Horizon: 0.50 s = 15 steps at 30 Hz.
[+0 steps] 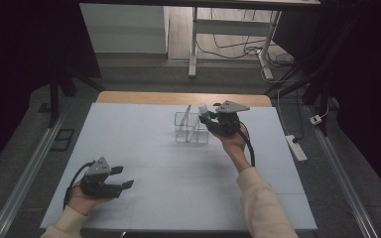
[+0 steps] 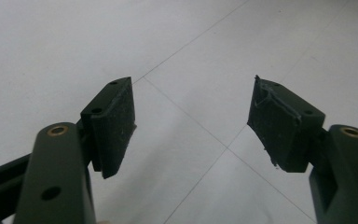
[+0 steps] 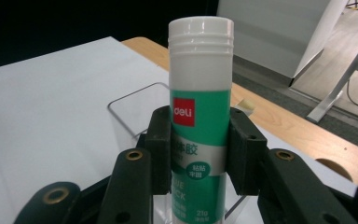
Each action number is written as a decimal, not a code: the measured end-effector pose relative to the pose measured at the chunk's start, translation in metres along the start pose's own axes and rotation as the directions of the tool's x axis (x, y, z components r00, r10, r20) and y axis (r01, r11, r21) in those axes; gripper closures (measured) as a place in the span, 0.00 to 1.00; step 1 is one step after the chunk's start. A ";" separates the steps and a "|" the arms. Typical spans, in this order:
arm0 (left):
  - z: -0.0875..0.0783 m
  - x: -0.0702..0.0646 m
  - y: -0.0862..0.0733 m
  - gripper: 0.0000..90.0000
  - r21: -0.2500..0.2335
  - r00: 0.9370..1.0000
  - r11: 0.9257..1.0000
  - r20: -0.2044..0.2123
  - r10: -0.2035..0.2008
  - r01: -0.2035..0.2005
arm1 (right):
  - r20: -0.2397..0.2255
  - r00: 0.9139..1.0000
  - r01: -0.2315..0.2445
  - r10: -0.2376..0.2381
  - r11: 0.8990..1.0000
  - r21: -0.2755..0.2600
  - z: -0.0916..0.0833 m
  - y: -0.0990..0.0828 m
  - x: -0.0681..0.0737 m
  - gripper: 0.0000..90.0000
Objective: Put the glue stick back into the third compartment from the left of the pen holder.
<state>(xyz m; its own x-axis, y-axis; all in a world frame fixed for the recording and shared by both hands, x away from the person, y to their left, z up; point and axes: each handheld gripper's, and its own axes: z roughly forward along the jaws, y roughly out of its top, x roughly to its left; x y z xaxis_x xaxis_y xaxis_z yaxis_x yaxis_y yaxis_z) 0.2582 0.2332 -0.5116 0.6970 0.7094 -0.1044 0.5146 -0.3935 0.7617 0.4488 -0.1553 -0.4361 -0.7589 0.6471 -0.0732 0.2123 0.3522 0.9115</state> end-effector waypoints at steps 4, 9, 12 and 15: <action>-0.001 0.002 -0.001 0.36 -0.004 1.000 1.000 0.000 -0.007 0.007 | 0.001 1.000 -0.016 0.016 1.000 -0.006 0.009 0.001 -0.005 0.71; -0.001 0.002 -0.001 0.35 -0.003 1.000 1.000 0.001 -0.007 0.007 | 0.002 1.000 -0.028 0.028 1.000 -0.010 0.019 0.002 -0.007 0.71; -0.001 0.002 -0.001 0.35 -0.001 1.000 1.000 0.002 -0.010 0.010 | 0.004 0.999 -0.034 0.034 0.999 -0.020 0.025 0.001 -0.009 0.71; -0.001 0.003 -0.002 0.35 0.002 1.000 1.000 0.003 -0.010 0.010 | 0.003 0.999 -0.051 0.051 0.998 -0.028 0.031 -0.003 -0.012 0.71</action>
<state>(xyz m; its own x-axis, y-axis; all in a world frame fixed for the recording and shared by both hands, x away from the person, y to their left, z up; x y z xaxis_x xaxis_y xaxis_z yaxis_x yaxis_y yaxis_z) 0.2590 0.2365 -0.5126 0.6934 0.7114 -0.1142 0.5228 -0.3877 0.7592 0.4767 -0.1432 -0.4506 -0.7455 0.6660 -0.0274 0.2334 0.2993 0.9252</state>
